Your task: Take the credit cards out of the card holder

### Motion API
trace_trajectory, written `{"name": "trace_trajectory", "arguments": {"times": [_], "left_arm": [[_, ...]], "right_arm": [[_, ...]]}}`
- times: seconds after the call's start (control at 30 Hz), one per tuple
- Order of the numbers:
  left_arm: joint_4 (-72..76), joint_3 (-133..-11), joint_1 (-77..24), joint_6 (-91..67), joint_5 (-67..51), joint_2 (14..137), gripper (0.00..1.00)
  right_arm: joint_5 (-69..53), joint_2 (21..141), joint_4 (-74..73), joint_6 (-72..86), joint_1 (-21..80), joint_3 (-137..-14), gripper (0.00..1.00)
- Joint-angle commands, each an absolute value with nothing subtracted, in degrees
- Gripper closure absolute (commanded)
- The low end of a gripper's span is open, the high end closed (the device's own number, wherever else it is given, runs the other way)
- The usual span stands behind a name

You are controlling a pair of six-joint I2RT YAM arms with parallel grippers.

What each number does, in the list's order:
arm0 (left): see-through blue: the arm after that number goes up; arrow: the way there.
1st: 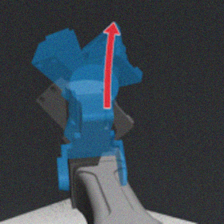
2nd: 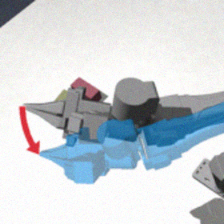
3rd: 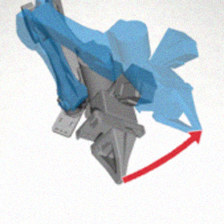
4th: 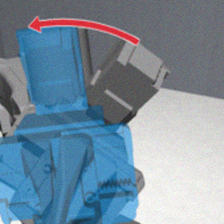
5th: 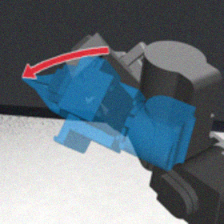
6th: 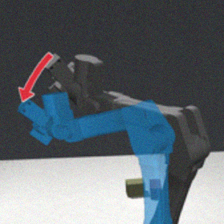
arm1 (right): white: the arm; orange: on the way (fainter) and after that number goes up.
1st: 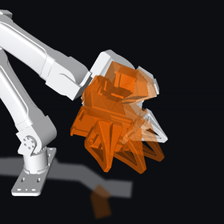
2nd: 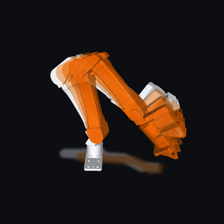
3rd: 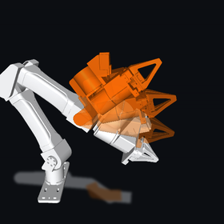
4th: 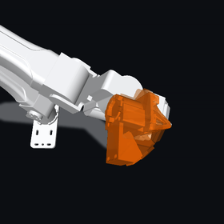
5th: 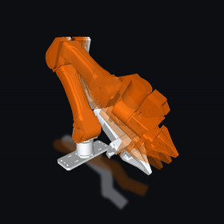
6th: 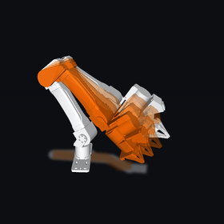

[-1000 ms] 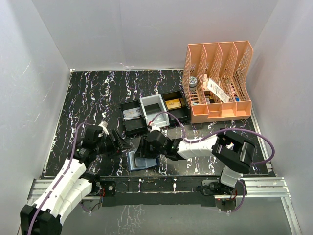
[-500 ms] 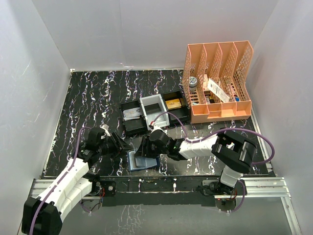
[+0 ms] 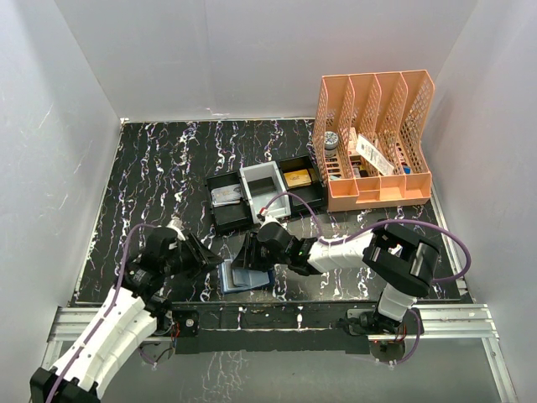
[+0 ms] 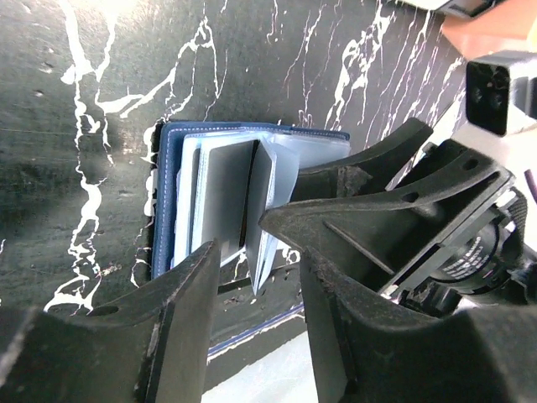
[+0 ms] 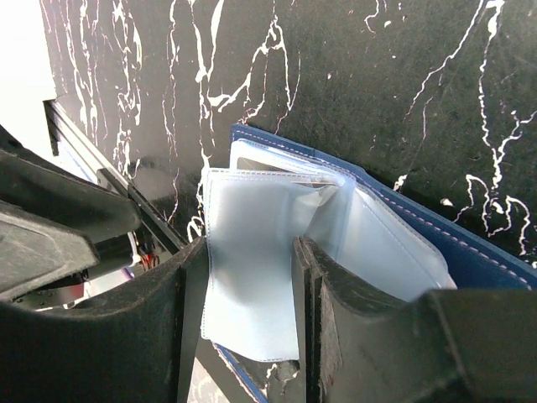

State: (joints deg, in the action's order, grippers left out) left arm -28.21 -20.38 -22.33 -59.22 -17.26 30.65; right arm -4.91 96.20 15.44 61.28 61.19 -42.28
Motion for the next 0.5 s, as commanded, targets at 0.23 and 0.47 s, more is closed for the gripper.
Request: {"name": "trace_trajectory", "arguments": {"times": [0.23, 0.47], "left_arm": [[-18.3, -18.8, -32.5, -57.6, -20.6, 38.7, 0.53], [-13.5, -17.2, -34.2, -58.0, -19.8, 40.1, 0.57]], "right_arm": [[-4.5, 96.5, 16.5, 61.9, 60.3, -41.8, 0.59], [-4.9, 96.2, 16.7, 61.9, 60.1, -41.4, 0.59]]}}
